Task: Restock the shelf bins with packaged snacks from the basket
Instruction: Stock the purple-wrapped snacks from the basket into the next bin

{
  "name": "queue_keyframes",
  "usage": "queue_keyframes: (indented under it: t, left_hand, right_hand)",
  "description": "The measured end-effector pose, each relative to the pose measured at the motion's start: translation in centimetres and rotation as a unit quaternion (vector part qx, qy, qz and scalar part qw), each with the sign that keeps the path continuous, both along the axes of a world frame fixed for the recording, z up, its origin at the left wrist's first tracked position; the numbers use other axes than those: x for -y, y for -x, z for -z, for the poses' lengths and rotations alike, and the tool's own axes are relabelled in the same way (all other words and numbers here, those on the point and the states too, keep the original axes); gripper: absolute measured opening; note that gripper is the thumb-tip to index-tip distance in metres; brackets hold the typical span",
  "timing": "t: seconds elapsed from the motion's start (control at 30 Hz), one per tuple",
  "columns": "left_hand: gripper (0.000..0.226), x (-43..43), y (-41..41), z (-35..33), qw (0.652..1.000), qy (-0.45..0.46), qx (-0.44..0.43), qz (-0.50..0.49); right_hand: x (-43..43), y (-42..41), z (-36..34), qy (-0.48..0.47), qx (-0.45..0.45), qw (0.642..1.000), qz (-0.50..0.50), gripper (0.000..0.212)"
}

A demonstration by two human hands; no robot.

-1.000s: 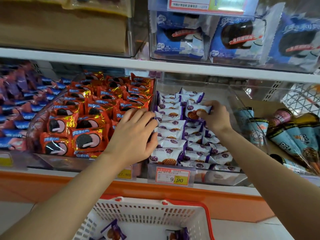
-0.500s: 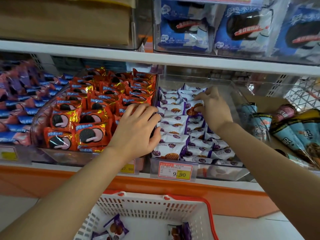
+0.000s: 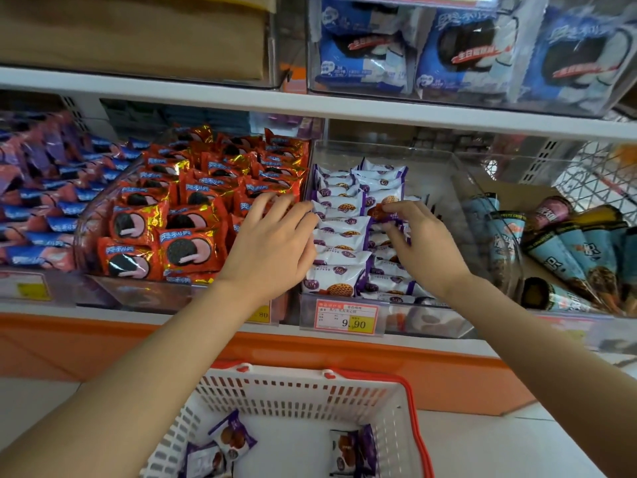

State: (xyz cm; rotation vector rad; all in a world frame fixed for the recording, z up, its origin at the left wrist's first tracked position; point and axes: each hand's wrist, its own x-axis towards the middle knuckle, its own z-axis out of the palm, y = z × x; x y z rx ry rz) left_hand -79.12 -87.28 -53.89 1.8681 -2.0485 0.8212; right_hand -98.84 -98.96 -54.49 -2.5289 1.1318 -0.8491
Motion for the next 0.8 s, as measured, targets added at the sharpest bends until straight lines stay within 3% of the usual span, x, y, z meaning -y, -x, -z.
queue_keyframes:
  t: [0.13, 0.33, 0.47, 0.57, 0.8]
  left_hand:
    - [0.026, -1.5, 0.6, 0.2, 0.998, 0.057, 0.012, 0.006]
    - [0.023, -6.5, 0.8, 3.1, 0.991, 0.114, -0.037, 0.055]
    - [0.028, -10.5, 0.8, 7.9, 0.993, 0.067, -0.053, 0.079]
    - [0.018, -13.4, 0.6, 12.4, 0.995, 0.003, -0.070, 0.071]
    - [0.023, -18.9, 0.9, 20.7, 0.978, -0.174, -0.118, 0.015]
  right_hand:
    - [-4.3, 1.1, 0.6, 0.100, 0.049, 0.992, -0.058, 0.027]
    - [-8.5, 1.8, 3.8, 0.228, 0.038, 0.945, -0.231, 0.012]
    - [-10.4, 1.8, 8.4, 0.200, -0.041, 0.935, -0.291, 0.012]
    - [-12.0, 2.1, 12.1, 0.163, -0.069, 0.933, -0.313, 0.009]
    - [-15.6, 3.8, 20.3, 0.013, -0.175, 0.934, -0.311, 0.016]
